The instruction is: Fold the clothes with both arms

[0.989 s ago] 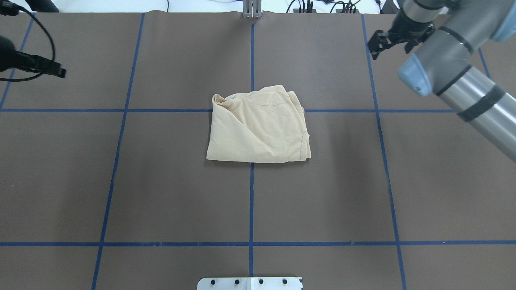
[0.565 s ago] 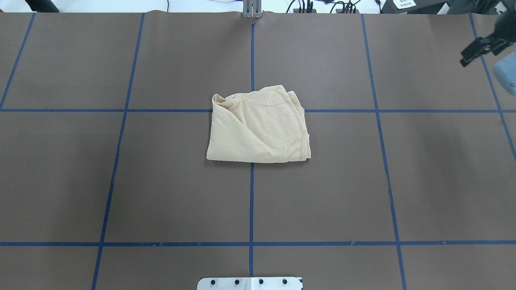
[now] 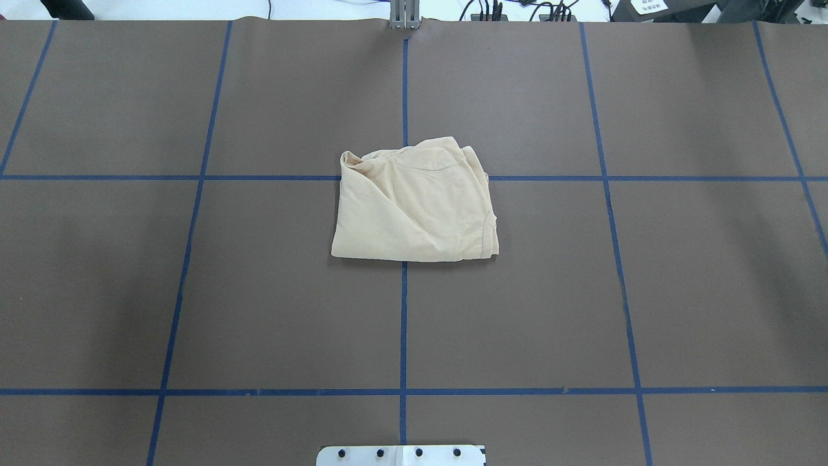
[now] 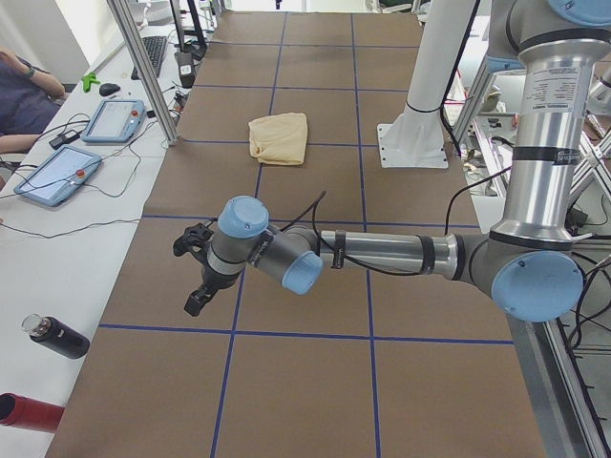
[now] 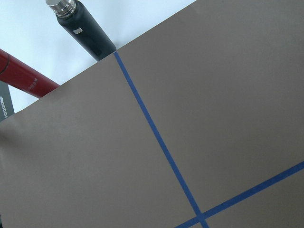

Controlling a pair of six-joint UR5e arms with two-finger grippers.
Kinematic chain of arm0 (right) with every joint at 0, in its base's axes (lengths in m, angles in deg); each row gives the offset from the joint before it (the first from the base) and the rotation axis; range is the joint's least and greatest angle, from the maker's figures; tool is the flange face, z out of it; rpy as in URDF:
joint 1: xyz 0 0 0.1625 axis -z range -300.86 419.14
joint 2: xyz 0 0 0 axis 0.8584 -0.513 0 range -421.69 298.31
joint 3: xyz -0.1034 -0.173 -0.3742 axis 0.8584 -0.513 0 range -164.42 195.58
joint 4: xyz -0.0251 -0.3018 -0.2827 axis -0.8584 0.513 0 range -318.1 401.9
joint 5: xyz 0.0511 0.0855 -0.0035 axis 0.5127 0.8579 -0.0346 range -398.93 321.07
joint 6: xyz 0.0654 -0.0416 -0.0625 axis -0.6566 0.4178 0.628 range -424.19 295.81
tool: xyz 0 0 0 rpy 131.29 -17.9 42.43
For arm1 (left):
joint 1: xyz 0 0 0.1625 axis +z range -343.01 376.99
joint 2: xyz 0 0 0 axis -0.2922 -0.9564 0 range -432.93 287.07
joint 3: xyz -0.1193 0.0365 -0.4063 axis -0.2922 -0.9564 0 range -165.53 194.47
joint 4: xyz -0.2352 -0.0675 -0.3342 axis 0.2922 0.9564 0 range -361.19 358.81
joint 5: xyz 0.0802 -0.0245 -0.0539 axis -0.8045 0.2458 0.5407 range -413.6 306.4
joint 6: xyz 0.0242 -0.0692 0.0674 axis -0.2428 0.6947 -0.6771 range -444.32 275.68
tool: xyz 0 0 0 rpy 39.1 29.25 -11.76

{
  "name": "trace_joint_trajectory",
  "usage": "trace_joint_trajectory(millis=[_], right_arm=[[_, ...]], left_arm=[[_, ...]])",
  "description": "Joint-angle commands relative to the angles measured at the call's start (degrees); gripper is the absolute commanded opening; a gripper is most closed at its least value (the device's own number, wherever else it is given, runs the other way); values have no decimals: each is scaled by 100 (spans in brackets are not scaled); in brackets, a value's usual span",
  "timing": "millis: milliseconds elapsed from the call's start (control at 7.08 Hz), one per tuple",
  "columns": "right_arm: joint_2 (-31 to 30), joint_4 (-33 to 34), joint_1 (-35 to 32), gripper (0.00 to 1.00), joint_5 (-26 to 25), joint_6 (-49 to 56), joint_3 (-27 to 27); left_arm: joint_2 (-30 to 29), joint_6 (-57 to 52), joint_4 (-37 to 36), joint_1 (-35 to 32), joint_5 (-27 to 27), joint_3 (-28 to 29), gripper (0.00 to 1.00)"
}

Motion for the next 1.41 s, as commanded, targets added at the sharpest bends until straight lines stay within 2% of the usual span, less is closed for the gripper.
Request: trace_joint_trajectory(millis=[0,141,283,424,565,706,848,989,1130,1271], right_arm=[[-338,-260,-35,100,-32,17,-86],[-488,-322,-35,100,-232,26,-86],[-507,-323,-44,100,-234,18,1],[-516,-245,-35,100,-217,-52,-16],[-525,-226,-44,100,-216,-62,-25],[-525,-131,-44,100,-216,-62,-25],[-525,-25,-44,100,-199,-70,-16],[-534,54,-53,100,-7,-70,-25],[-525,177,-122,100,203,-70,-25],[-525,282,-193,100,319,-70,-16]], left_arm=[[103,-30,277,-21,-40,568,100],[137,-22,198,-38,-32,553,100],[138,-13,-307,-38,-31,318,100],[120,-13,-1356,-38,-31,-85,100],[207,-4,-2037,-38,-23,-585,100],[277,5,-3009,-30,12,-1147,100],[278,-4,-3680,-21,413,-1266,100],[348,-39,-3722,-29,974,-1093,100],[409,-39,-3644,-21,1240,-847,100],[410,-22,-3643,-21,1217,-862,100]])
